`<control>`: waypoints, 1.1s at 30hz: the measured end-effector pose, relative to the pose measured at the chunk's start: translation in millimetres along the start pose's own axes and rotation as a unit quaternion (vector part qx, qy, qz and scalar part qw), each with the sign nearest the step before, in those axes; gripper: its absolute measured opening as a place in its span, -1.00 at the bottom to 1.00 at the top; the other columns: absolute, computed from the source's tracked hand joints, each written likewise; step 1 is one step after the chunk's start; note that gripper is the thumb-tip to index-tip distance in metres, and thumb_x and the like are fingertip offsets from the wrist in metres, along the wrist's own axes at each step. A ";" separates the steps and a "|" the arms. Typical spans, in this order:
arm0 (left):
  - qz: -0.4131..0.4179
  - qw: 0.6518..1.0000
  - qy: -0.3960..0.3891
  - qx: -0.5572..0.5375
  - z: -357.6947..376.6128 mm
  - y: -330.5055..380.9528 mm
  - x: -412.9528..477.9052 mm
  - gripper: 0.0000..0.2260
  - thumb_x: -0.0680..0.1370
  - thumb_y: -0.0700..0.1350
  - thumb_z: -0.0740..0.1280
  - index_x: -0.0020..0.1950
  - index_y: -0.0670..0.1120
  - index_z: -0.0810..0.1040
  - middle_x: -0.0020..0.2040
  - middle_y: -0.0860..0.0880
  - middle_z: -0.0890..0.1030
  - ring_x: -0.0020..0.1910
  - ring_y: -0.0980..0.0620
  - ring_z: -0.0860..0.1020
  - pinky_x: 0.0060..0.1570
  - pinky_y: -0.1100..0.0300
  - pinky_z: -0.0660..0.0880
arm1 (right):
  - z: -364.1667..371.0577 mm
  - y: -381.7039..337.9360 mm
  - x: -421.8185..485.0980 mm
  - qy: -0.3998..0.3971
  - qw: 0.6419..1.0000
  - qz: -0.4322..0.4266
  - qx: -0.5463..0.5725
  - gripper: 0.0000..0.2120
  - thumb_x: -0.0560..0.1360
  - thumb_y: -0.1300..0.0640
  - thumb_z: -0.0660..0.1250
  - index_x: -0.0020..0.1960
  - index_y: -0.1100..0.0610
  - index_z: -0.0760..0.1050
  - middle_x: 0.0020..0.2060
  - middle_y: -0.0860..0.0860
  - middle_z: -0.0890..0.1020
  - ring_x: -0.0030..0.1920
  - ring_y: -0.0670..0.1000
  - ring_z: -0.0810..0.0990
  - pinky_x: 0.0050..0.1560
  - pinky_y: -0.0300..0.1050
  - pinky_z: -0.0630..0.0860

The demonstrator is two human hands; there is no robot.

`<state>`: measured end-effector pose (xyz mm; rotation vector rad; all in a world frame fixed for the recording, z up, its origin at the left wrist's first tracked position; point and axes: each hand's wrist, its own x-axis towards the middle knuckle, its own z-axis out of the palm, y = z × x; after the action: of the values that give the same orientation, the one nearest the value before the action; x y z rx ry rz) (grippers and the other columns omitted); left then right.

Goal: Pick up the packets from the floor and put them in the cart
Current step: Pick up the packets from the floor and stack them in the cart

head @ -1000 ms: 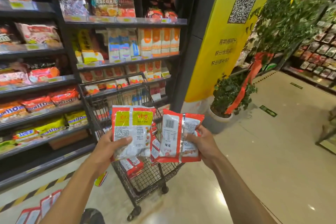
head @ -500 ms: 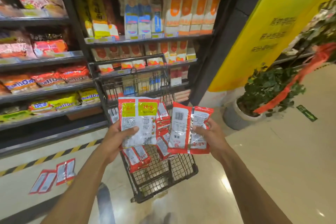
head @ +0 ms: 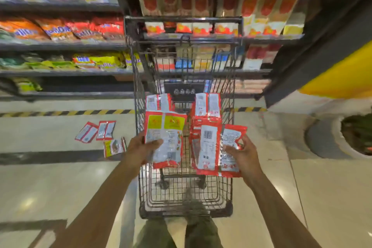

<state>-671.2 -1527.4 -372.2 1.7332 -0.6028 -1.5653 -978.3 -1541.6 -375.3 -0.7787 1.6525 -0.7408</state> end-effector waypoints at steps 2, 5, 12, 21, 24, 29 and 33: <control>-0.017 0.999 0.033 -0.003 8.8 -21.5 30.6 -0.70 0.55 -0.37 0.45 0.23 -0.12 0.62 -0.11 0.03 0.77 -0.22 0.08 0.74 -0.29 0.22 0.64 | 6.0 21.2 38.2 -0.005 1.000 0.007 -0.018 -0.57 0.45 0.38 0.55 0.14 -0.03 0.56 0.02 -0.03 0.77 -0.03 -0.01 0.77 0.02 0.11 0.71; -0.022 0.998 0.062 -0.006 21.3 -64.2 80.1 -0.74 0.59 -0.42 0.35 0.25 -0.21 0.56 -0.30 0.10 0.70 -0.41 0.20 0.63 -0.23 0.16 0.64 | 22.5 63.9 94.9 -0.011 0.998 0.002 -0.065 -0.46 0.42 0.36 0.58 0.21 -0.08 0.48 0.06 -0.11 0.72 0.03 -0.08 0.74 0.08 0.05 0.66; -0.081 0.982 0.152 0.073 18.2 -172.8 171.3 -0.62 0.56 -0.24 0.46 0.36 -0.12 0.50 0.05 -0.08 0.66 0.00 -0.10 0.67 0.01 0.04 0.59 | 71.8 153.9 172.0 -0.017 0.973 -0.023 -0.227 -0.21 0.50 0.25 0.45 0.53 -0.24 0.16 -0.02 -0.14 0.71 -0.01 0.04 0.74 0.01 0.15 0.68; 0.130 0.854 0.221 0.453 29.4 -237.9 198.0 -0.44 0.65 -0.10 0.30 0.62 -0.06 0.20 0.50 -0.23 0.35 0.46 -0.25 0.39 0.39 -0.14 0.43 | 108.8 206.9 195.3 0.137 0.923 -0.131 -0.335 -0.53 0.59 -0.05 0.26 0.48 -0.20 0.31 0.24 -0.13 0.53 0.29 0.06 0.53 0.27 0.17 0.56; 0.179 0.805 0.196 0.531 36.7 -249.0 196.5 -0.41 0.69 0.21 0.01 0.65 -0.08 0.20 0.59 -0.29 0.25 0.57 -0.34 0.24 0.53 -0.26 0.23 | 111.8 224.9 187.9 0.201 0.872 -0.266 -0.359 -0.82 0.70 0.01 0.26 0.26 -0.04 0.54 0.16 -0.10 0.60 0.24 0.06 0.55 0.28 0.18 0.49; 0.159 0.745 0.126 0.635 21.5 -279.4 220.2 -0.44 0.73 0.15 -0.01 0.71 -0.01 0.07 0.71 -0.16 0.01 0.69 -0.22 -0.08 0.60 -0.28 -0.01 | 112.0 276.4 181.8 0.084 0.792 -0.348 -0.495 -0.57 0.65 0.09 0.30 0.43 0.31 0.51 0.41 0.35 0.49 0.45 0.35 0.44 0.52 0.26 0.30; 0.156 0.742 0.134 0.638 21.0 -282.7 230.0 -0.42 0.72 0.19 -0.03 0.71 0.02 0.05 0.71 -0.15 0.03 0.70 -0.20 -0.08 0.63 -0.23 -0.05 | 119.9 285.7 192.7 0.060 0.800 -0.274 -0.530 -0.31 0.61 -0.16 0.23 0.61 0.18 0.30 0.59 0.29 0.29 0.59 0.32 0.27 0.55 0.35 0.20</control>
<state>-689.6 -1523.2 -736.8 2.4818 -1.9860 -0.4996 -927.0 -1538.3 -736.5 -2.1062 1.9310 -0.1485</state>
